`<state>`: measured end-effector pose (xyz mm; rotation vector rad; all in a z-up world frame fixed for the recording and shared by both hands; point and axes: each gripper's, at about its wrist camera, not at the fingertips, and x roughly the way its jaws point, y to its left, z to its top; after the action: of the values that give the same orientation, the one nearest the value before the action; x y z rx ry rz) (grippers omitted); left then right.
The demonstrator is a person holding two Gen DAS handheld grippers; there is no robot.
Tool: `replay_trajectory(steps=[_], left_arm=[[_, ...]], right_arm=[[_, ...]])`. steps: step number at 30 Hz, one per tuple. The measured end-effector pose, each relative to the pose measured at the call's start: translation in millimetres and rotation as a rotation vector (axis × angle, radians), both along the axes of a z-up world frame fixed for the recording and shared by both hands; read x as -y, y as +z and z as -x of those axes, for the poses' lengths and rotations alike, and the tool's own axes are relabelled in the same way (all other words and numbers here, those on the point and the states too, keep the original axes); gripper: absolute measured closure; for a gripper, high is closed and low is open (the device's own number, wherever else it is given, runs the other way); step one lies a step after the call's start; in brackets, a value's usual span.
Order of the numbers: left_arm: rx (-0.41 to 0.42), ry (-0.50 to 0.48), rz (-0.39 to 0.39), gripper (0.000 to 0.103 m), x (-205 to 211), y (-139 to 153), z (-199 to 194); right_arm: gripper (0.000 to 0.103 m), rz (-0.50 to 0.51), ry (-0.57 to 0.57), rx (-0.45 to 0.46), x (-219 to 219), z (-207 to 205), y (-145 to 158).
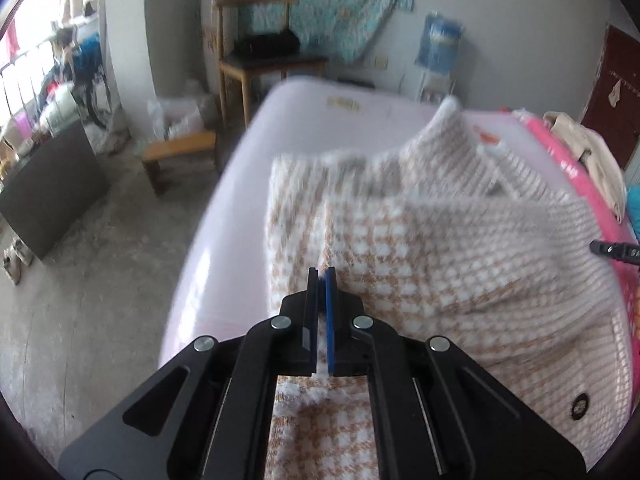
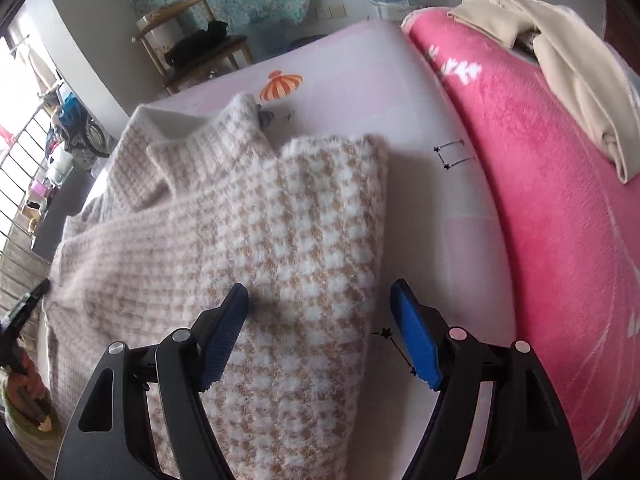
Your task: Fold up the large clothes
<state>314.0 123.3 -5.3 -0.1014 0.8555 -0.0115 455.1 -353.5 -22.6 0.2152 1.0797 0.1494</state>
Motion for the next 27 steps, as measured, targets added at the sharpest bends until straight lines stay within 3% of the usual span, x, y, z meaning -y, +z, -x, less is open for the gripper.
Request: replay_trajectory(steps=[7, 11, 14, 19, 23, 27], left_arm=[[0.042, -0.031, 0.023, 0.098, -5, 9, 1], [0.080, -0.018, 0.024, 0.089, -6, 22, 3], [0.099, -0.030, 0.059, 0.088, -2, 28, 2], [0.029, -0.107, 0.048, 0.088, 20, 11, -15], [-0.021, -0.101, 0.032, 0.088, 27, -8, -27], [-0.019, -0.098, 0.056, 0.087, 25, -5, -27]], right_arm=[[0.031, 0.030, -0.024, 0.076, 9, 7, 28], [0.047, 0.093, -0.007, 0.140, 1, 5, 47], [0.059, 0.099, 0.039, 0.151, -10, 3, 50], [0.063, 0.177, 0.147, 0.157, -34, 11, 46], [0.064, 0.314, 0.129, 0.045, -29, 8, 19], [0.062, 0.239, 0.135, 0.095, -15, 47, 40]])
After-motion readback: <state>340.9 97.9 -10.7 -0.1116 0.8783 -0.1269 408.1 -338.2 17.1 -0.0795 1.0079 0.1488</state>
